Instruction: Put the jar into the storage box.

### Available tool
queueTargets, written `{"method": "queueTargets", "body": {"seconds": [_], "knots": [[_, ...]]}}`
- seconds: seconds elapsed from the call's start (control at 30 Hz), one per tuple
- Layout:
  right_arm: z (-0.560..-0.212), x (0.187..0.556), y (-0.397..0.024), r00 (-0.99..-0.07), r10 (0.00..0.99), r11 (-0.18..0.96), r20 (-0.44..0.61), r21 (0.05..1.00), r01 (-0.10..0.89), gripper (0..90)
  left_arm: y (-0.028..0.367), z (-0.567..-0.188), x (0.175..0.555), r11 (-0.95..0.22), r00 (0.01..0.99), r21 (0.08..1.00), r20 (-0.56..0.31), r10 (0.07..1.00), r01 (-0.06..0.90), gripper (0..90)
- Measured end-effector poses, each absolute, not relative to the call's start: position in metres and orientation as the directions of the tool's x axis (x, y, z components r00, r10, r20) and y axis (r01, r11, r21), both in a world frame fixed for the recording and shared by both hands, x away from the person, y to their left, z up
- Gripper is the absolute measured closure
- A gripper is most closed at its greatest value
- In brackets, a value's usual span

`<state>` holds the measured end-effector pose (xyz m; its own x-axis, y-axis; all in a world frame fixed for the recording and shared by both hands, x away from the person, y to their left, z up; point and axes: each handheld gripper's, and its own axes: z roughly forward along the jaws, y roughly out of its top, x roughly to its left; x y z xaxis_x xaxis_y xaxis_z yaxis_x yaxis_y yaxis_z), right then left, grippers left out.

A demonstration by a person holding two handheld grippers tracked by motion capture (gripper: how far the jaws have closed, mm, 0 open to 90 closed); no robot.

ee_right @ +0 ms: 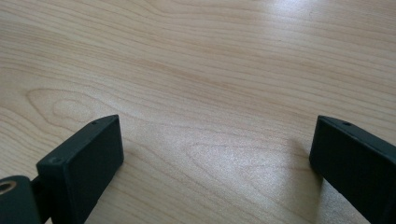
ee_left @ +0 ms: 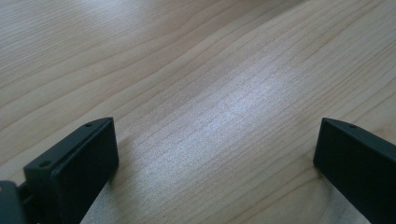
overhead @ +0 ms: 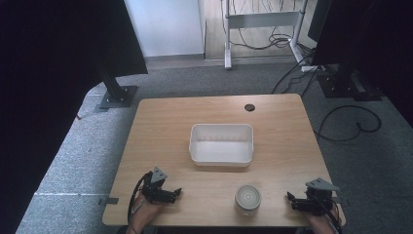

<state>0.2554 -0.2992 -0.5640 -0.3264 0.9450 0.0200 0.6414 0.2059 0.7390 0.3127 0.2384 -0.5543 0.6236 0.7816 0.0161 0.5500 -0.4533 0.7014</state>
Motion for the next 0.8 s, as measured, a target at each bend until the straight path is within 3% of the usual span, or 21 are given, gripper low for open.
{"method": "queueTargets", "body": {"seconds": [0.8], "knots": [[-0.5615,0.2527,-0.2944,-0.339,0.941,0.229,0.013,0.715,0.661,0.0,0.2389,-0.5543,0.3145,-0.453,0.625,0.702,0.015,0.78,0.549,0.0]]}}
